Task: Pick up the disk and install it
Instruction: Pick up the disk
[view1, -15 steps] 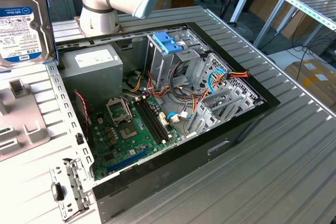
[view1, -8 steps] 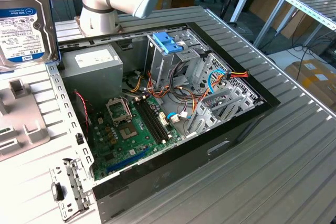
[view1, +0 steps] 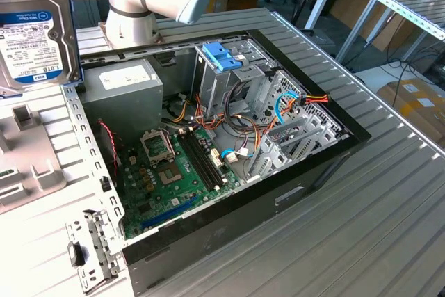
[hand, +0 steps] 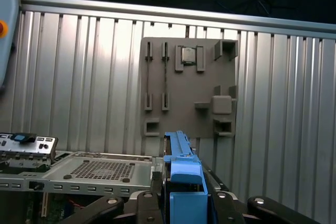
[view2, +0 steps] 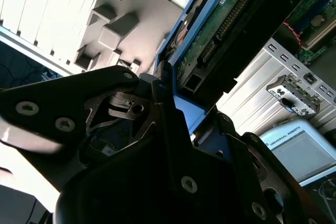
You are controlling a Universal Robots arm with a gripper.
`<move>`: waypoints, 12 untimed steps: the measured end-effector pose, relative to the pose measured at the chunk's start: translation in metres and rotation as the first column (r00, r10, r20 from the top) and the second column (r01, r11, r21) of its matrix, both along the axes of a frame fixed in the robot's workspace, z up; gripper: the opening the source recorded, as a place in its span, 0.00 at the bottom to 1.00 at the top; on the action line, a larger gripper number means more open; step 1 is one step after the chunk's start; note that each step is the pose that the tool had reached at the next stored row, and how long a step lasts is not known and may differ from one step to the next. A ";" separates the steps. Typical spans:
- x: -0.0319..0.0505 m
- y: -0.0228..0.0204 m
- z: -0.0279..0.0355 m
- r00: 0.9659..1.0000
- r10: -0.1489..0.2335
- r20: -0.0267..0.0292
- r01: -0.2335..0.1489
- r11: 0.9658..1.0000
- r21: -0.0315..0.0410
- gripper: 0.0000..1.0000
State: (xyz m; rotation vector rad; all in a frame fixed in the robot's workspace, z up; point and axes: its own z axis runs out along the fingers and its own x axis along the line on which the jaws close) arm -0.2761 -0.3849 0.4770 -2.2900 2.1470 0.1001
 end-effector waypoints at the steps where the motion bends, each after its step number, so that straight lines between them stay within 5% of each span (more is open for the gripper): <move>1: 0.0004 -0.0002 -0.0001 1.000 0.000 0.000 0.000 1.000 0.000 0.37; 12: 0.0075 -0.0027 -0.0010 1.000 0.000 0.000 0.000 1.000 0.000 0.37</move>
